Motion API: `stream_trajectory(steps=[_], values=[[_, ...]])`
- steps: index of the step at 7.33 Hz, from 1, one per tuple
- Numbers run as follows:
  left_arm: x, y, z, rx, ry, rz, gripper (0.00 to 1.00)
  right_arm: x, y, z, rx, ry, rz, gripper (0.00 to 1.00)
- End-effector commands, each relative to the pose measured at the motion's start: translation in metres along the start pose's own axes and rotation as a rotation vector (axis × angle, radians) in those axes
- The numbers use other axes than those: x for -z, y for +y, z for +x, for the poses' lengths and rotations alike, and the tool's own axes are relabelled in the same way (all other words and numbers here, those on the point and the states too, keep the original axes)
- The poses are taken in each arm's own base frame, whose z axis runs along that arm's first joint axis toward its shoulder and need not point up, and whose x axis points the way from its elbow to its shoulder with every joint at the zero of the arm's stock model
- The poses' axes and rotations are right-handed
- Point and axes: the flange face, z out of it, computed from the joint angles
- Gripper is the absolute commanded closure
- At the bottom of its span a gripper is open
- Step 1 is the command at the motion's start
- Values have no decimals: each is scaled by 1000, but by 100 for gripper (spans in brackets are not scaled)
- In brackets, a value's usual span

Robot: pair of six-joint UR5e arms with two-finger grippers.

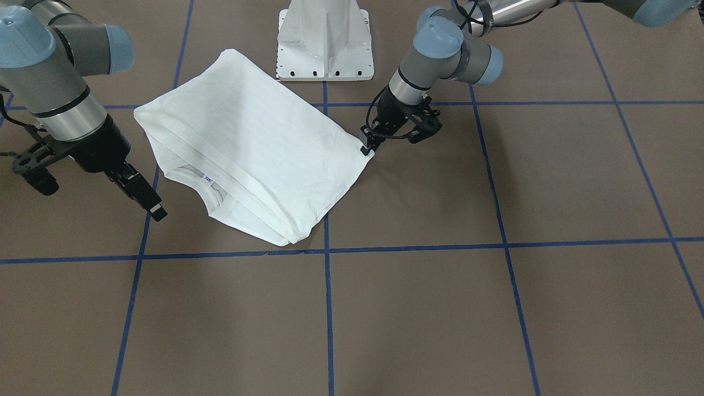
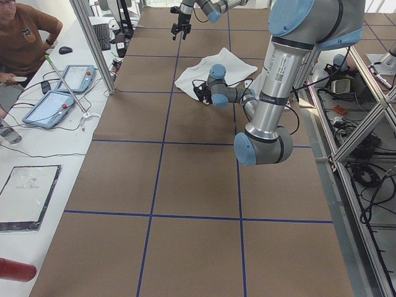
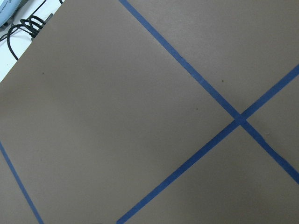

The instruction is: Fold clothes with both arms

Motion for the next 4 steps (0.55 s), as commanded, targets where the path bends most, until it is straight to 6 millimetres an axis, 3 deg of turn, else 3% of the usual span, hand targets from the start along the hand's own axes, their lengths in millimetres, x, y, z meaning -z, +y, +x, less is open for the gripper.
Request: stream_trajectory(steps=[1, 4], values=[[15, -72, 19, -131, 26, 111, 100, 0, 0, -1, 1, -4, 14, 0], [-3, -207, 81, -205, 60, 278, 100, -1, 1, -2, 4, -5, 12, 0]])
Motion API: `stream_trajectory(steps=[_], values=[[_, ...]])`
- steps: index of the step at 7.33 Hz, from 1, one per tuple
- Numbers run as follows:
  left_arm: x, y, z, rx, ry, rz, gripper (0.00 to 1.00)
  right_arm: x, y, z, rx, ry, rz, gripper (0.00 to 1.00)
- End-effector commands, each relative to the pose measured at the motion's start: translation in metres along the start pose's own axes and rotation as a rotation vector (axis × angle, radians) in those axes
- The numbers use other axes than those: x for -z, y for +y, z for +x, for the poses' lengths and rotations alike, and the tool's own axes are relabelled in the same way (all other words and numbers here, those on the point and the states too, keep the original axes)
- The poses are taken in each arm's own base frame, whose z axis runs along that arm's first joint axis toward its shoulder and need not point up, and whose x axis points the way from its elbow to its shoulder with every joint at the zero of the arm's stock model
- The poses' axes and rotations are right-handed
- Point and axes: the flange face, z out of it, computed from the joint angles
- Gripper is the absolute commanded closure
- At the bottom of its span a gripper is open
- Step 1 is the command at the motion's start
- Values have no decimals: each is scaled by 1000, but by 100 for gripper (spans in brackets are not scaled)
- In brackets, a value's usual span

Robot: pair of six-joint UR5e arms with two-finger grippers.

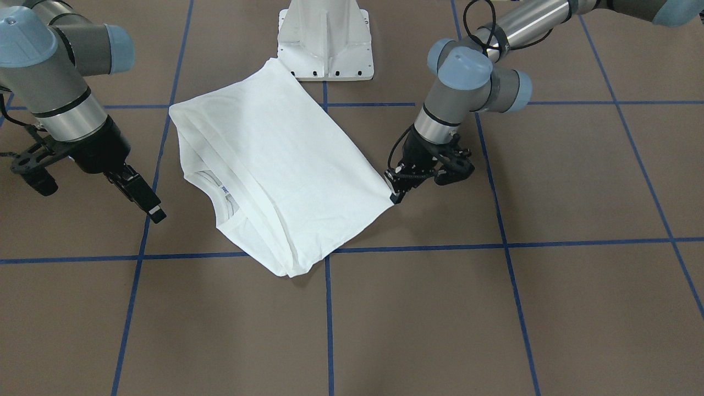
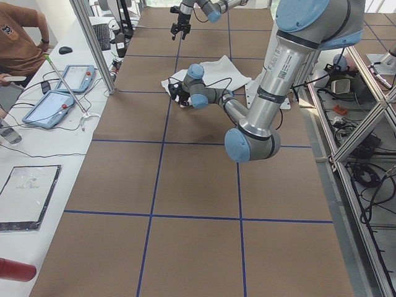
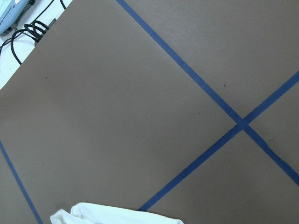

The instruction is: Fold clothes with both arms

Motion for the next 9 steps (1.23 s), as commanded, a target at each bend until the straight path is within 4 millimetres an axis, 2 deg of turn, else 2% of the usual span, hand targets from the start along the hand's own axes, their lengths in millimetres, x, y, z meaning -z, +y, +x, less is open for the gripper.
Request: stream_trajectory(steps=[1, 2, 3, 4, 5, 6, 7, 8, 9], values=[[-36, -101, 35, -7, 45, 109, 100, -2, 5, -1, 5, 0, -7, 0], [-48, -123, 64, 5, 32, 132, 100, -9, 25, 0, 26, 7, -35, 0], [-52, -128, 69, -1, 45, 136, 100, -23, 59, -3, 59, 18, -81, 0], [-66, -133, 83, -14, 42, 152, 100, -30, 85, -7, 78, 20, -114, 0], [-72, -137, 85, -14, 30, 160, 65, -34, 101, -7, 96, 18, -118, 0], [-68, -142, 85, -22, 33, 161, 43, -41, 132, -4, 125, 14, -122, 0], [-60, -140, 93, -27, 55, 157, 41, -51, 172, 4, 158, 16, -129, 0], [-46, -136, 82, -34, 80, 149, 41, -70, 217, 22, 199, 95, -146, 0], [-31, -129, 53, -46, 96, 123, 41, -79, 264, 19, 254, 170, -152, 0]])
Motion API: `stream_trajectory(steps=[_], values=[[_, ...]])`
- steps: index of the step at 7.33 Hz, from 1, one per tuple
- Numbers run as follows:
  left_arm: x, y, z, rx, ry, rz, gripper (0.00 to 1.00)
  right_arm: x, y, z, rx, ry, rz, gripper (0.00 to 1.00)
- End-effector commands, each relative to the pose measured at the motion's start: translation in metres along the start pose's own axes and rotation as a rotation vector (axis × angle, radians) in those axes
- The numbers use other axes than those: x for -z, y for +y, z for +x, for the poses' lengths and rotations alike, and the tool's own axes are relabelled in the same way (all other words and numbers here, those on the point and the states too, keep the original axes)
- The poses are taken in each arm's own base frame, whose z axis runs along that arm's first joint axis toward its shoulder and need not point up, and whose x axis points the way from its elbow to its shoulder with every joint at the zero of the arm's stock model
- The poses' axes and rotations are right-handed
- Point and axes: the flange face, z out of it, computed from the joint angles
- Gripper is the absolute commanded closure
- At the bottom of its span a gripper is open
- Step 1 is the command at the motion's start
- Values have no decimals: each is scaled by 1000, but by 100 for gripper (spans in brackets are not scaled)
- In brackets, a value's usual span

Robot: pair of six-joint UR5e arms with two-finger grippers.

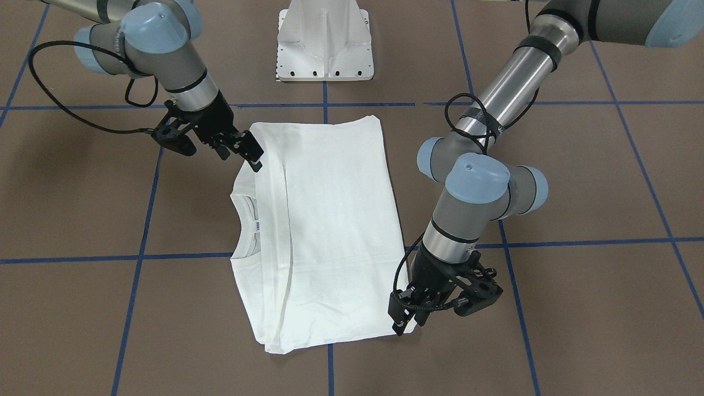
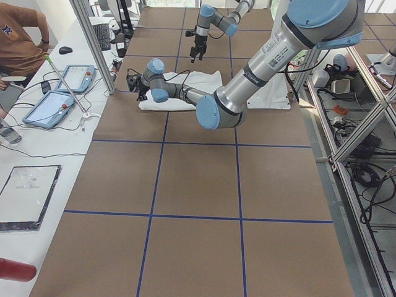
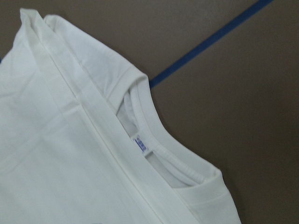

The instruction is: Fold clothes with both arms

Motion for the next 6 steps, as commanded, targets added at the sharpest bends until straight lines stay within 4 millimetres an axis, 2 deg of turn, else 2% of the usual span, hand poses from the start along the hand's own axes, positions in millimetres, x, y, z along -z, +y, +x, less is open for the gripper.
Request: stream_trajectory(steps=[1, 2, 4, 5, 6], values=[[33, 5, -30, -17, 37, -47, 41, -21, 68, -18, 173, 151, -12, 0], [41, 8, -38, -72, 41, -67, 41, -29, 81, -15, 381, 203, -38, 0], [60, 1, -61, -96, 49, -60, 41, -32, 82, -18, 694, 299, -57, 0], [60, 1, -67, -95, 44, -60, 41, -35, 83, -26, 840, 310, -64, 0], [60, 1, -67, -95, 44, -60, 41, -40, 81, -24, 894, 322, -73, 0]])
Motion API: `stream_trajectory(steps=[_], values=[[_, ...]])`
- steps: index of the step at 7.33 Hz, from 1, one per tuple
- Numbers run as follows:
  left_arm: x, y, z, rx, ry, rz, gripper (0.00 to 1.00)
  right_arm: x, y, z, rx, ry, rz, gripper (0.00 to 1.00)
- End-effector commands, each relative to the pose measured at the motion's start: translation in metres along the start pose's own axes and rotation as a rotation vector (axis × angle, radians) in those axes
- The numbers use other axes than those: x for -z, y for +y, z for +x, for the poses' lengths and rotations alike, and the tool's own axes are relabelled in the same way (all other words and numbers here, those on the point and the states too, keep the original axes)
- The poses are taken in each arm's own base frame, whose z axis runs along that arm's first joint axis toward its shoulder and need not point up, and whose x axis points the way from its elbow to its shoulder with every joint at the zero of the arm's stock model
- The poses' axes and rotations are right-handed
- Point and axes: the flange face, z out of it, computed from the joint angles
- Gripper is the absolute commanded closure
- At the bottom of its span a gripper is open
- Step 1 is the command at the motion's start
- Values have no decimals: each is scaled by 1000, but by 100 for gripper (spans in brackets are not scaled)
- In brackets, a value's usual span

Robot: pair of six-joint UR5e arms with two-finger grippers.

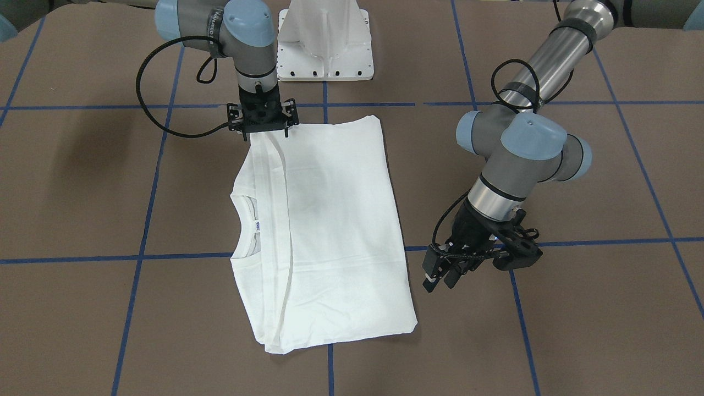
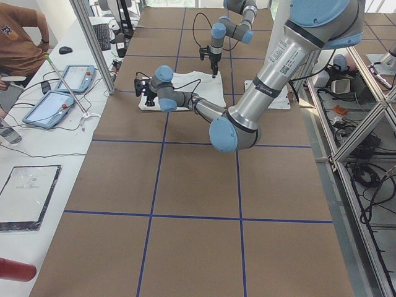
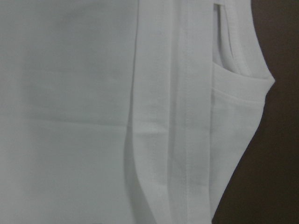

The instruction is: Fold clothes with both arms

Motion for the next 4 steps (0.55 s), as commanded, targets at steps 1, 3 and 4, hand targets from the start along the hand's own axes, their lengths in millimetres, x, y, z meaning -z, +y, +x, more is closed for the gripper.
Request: stream_trajectory(steps=[1, 3, 4], values=[[2, 0, -5, -2, -3, 1, 41, -19, -4, 2, 171, 51, -21, 0], [1, 0, -6, 0, -4, 0, 41, -26, -12, 25, 183, 80, -27, 0], [2, 0, -12, -1, -6, 1, 41, -28, -16, 57, 155, 105, -27, 0]])
